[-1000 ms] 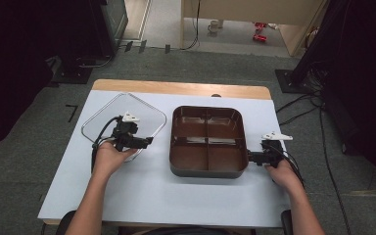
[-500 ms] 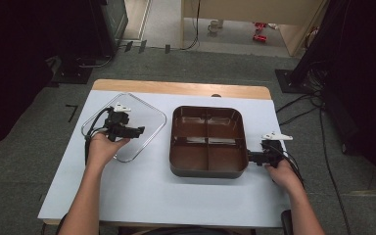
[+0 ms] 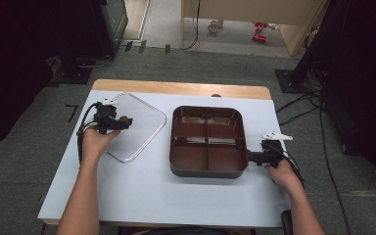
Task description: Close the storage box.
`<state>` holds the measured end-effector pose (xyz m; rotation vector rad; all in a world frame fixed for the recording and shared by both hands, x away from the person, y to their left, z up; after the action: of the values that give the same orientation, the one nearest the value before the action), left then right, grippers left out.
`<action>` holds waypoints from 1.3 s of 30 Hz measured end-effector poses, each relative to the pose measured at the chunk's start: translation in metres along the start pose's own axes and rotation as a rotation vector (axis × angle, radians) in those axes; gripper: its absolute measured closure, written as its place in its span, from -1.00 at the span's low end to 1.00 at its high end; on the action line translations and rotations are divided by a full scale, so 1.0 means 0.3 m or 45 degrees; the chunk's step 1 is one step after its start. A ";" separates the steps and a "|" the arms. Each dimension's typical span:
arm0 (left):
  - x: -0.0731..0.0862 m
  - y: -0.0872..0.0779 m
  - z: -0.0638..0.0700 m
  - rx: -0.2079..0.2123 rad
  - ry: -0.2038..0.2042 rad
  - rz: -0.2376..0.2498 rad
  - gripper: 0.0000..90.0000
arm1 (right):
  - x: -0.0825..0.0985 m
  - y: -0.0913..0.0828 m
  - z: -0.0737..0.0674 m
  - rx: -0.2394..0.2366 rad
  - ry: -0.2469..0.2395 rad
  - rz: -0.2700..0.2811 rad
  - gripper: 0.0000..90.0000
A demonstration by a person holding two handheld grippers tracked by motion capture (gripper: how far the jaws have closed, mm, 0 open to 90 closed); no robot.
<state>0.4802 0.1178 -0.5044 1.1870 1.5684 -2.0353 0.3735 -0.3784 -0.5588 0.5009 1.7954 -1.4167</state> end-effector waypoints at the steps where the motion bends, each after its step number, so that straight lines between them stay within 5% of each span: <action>1: -0.002 0.011 0.001 0.020 -0.037 0.016 -0.30 | 0.000 0.000 0.000 0.000 0.000 0.000 -0.80; 10: 0.038 0.071 0.008 0.006 -0.049 -0.063 -0.27 | 0.000 0.000 0.000 0.001 0.000 0.000 -0.79; 21: 0.063 0.077 -0.020 -0.071 -0.037 -0.050 0.19 | 0.000 0.000 -0.001 0.006 -0.001 0.000 -0.79; 28: 0.059 0.077 -0.015 -0.074 0.012 -0.065 0.30 | 0.000 0.000 -0.001 0.007 -0.002 -0.001 -0.78; 39: 0.022 0.048 -0.003 -0.029 -0.043 -0.061 0.31 | 0.000 0.000 -0.001 0.007 -0.001 -0.001 -0.79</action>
<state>0.4861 0.1151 -0.5189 1.1112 1.6139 -2.0510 0.3733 -0.3783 -0.5588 0.5025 1.7914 -1.4226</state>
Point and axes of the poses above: each handheld gripper's, and its own axes: y roughly forward along the jaws, x roughly out of its underside, z roughly to its right, the point moved 8 cm from there along y, roughly forward along the jaws, and after that the axes turned 4 degrees about z, right-handed, at the moved point
